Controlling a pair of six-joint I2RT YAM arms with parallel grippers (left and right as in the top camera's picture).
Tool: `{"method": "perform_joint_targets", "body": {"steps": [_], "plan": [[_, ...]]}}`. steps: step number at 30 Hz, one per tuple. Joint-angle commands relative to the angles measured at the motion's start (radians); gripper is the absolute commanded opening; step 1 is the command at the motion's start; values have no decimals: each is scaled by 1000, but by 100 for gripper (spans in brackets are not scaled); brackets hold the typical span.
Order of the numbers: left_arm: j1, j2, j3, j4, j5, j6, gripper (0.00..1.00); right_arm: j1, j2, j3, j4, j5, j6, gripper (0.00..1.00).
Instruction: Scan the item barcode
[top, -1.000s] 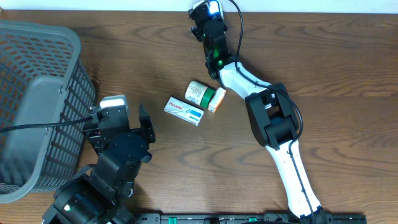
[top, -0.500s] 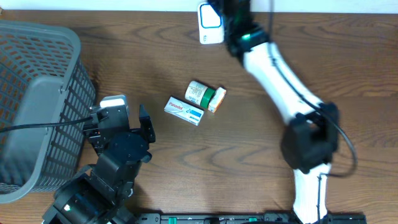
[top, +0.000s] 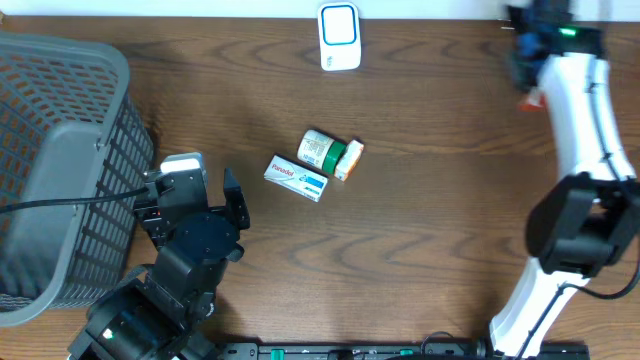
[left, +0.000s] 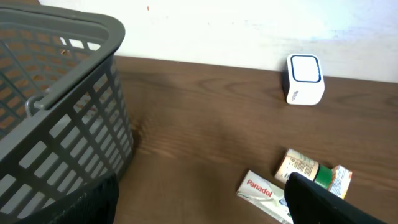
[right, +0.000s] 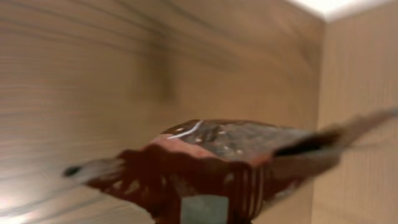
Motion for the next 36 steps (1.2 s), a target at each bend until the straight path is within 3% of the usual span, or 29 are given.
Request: {"method": "perform_joint_targets", "body": {"steps": [1, 5, 10, 11, 13, 14, 19, 26, 29, 31, 36], "plan": [[1, -1, 5, 1, -20, 10, 86, -134, 21, -55, 19, 32, 64, 1], [1, -1, 5, 1, -19, 10, 86, -268, 22, -131, 81, 127, 79, 1], [1, -1, 5, 1, -19, 10, 86, -364, 21, -148, 100, 89, 171, 2], [1, -1, 5, 1, -19, 10, 86, -372, 20, -147, 98, 55, 188, 14], [1, -1, 5, 1, -19, 10, 86, -375, 14, -147, 97, -5, 210, 81], [1, -1, 5, 1, -19, 10, 86, -364, 3, -147, 97, -67, 214, 99], [1, -1, 5, 1, -20, 10, 86, -274, -80, -125, 73, -262, 213, 99], [1, -1, 5, 1, -19, 10, 86, -42, -217, -125, -66, -715, 135, 99], [1, -1, 5, 1, -20, 10, 86, 98, -223, -125, -148, -745, 113, 99], [1, -1, 5, 1, -19, 10, 86, 207, -215, -130, -213, -729, 29, 87], [1, -1, 5, 1, -19, 10, 86, 440, -169, -167, -238, -638, -35, 86]]}}
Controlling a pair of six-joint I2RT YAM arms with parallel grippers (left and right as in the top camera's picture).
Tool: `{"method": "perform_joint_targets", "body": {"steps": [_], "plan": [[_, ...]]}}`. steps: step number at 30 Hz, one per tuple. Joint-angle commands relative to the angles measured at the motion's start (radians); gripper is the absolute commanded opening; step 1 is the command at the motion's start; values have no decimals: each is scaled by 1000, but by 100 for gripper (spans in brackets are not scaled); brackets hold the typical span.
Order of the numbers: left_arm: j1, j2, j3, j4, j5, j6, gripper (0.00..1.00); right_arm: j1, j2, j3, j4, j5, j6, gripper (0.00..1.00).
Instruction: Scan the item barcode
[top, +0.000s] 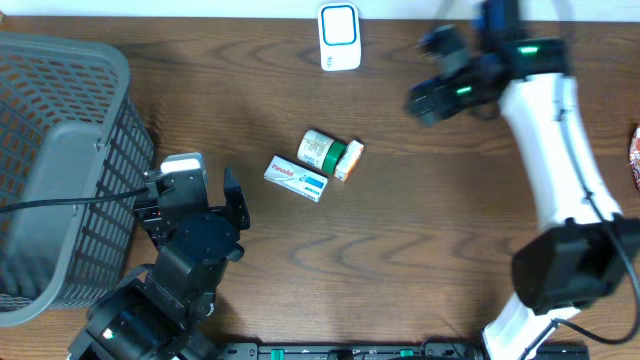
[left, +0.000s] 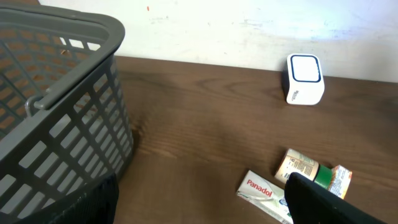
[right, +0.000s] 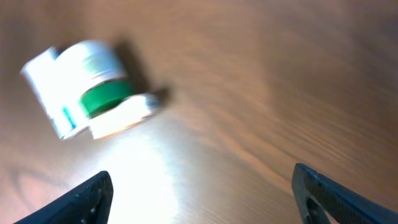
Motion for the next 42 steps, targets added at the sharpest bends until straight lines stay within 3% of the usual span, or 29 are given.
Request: {"method": "perform_joint_targets", "body": {"steps": [1, 5, 11, 20, 36, 42], "plan": [[1, -1, 5, 1, -19, 10, 86, 140, 44, -41, -1, 77, -75, 85], [1, -1, 5, 1, -20, 10, 86, 253, 92, -63, 5, 154, -75, 83], [1, -1, 5, 1, -20, 10, 86, 311, 154, -72, 33, 150, -74, 85], [1, -1, 5, 1, -20, 10, 86, 316, 248, -73, 124, 161, -75, 90], [1, -1, 5, 1, -20, 10, 86, 323, 396, -73, 156, 195, -74, 86], [1, -1, 5, 1, -20, 10, 86, 330, 396, -72, 166, 195, -73, 65]]}}
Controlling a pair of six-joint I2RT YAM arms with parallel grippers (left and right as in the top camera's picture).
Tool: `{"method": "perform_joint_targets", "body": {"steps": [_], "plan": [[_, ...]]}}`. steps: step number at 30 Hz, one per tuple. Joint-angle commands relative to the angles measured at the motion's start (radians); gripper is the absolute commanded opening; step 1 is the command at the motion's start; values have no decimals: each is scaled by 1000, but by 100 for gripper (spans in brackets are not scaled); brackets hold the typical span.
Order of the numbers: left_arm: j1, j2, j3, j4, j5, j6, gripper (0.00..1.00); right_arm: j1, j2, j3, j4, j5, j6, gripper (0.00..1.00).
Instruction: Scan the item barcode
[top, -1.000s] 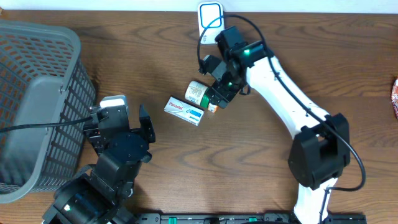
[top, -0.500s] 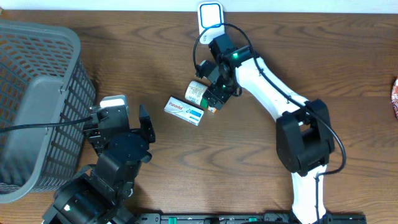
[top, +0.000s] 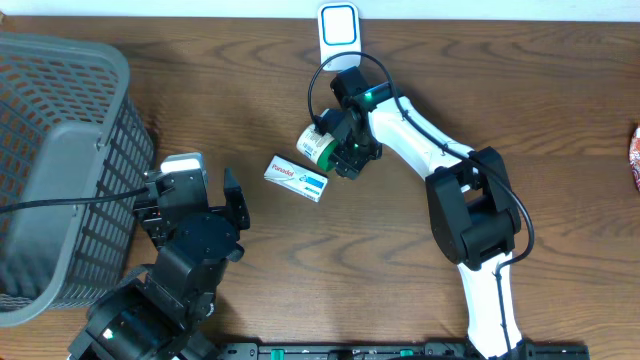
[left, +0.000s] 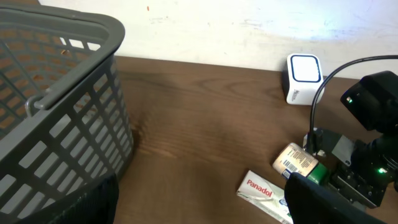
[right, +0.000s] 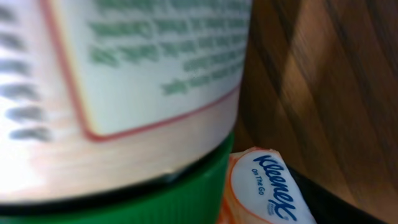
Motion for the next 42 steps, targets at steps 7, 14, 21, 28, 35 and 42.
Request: {"method": "perform_joint_targets", "body": {"steps": [7, 14, 21, 28, 35, 42], "plan": [[1, -1, 5, 1, -20, 10, 86, 16, 13, 13, -66, -32, 56, 58], [1, -1, 5, 1, -20, 10, 86, 4, 9, 135, -253, -250, 63, 58], [1, -1, 5, 1, -20, 10, 86, -82, 9, 288, -474, -592, -155, 61], [1, -1, 5, 1, -19, 10, 86, -247, 10, 290, -631, -957, -506, 57], [1, -1, 5, 1, -20, 10, 86, -359, 10, 290, -672, -1136, -685, 58], [1, -1, 5, 1, -20, 10, 86, -404, 10, 290, -694, -1342, -716, 65]]}}
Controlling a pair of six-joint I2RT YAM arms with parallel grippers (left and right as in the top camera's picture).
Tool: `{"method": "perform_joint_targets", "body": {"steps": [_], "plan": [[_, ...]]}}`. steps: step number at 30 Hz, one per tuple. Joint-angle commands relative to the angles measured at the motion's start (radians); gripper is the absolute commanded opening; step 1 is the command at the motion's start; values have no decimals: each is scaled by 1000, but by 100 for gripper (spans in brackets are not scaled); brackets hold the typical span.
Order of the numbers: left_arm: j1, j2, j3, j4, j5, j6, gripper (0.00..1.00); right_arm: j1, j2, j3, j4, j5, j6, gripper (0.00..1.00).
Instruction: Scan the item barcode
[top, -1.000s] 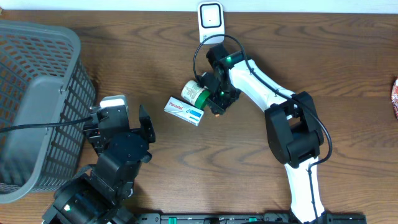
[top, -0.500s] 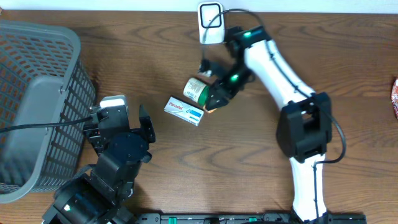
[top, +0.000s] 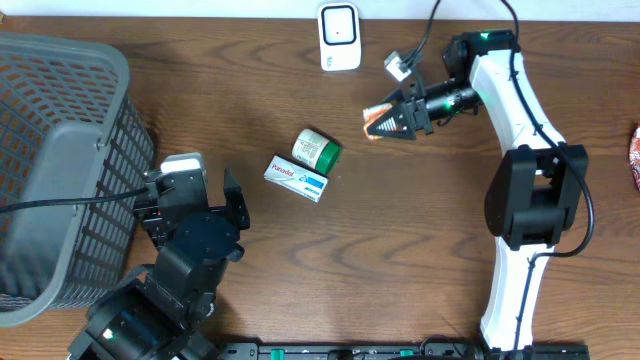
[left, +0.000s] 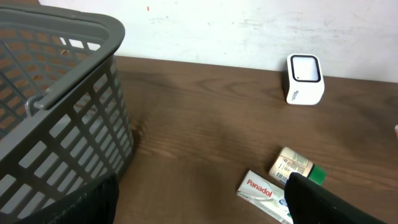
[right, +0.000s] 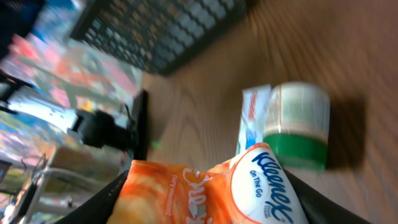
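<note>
My right gripper (top: 393, 119) is shut on an orange Kleenex tissue pack (top: 378, 123), held above the table a little below and right of the white barcode scanner (top: 340, 36). The right wrist view is filled by the pack (right: 249, 186), pinched between the two dark fingers. Beneath it on the table lie a green-capped white bottle (right: 297, 127) and a Panadol box (top: 297, 178). My left gripper (left: 199, 208) hangs open near the table's front left, its fingers wide apart with nothing between them. The scanner (left: 305, 78) also shows in the left wrist view.
A grey mesh basket (top: 60, 170) stands at the far left, beside the left arm. A red packet (top: 634, 150) lies at the right edge of the table. The bottle (top: 317, 150) and the Panadol box sit close together mid-table.
My right gripper was down at the bottle and tissue pack on the table. Now it holds the pack, raised and to the right, near the scanner. The bottle has turned slightly. The left arm has not moved.
The right gripper was first at the back right by a red packet. Then it was open over the table, right of the scanner. Then it was low at the bottle and tissue pack. Now it holds the tissue pack off the table.
</note>
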Motion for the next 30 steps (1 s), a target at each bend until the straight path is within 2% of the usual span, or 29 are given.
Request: {"method": "perform_joint_targets", "body": {"steps": [1, 4, 9, 14, 21, 30], "plan": [[1, -1, 5, 1, -19, 10, 86, -13, -2, 13, -24, -203, -55, 65], [1, -1, 5, 1, -19, 10, 86, -17, -2, 13, -60, -242, -21, 65], [1, -1, 5, 1, -19, 10, 86, -18, -2, 13, -80, -259, 182, 64], [1, -1, 5, 1, -19, 10, 86, -34, -2, 13, -80, -272, 263, 66], [1, -1, 5, 1, -19, 10, 86, -113, -2, 13, -75, -252, 270, 68], [1, -1, 5, 1, -20, 10, 86, -185, -2, 13, -79, -133, 308, 65]]}}
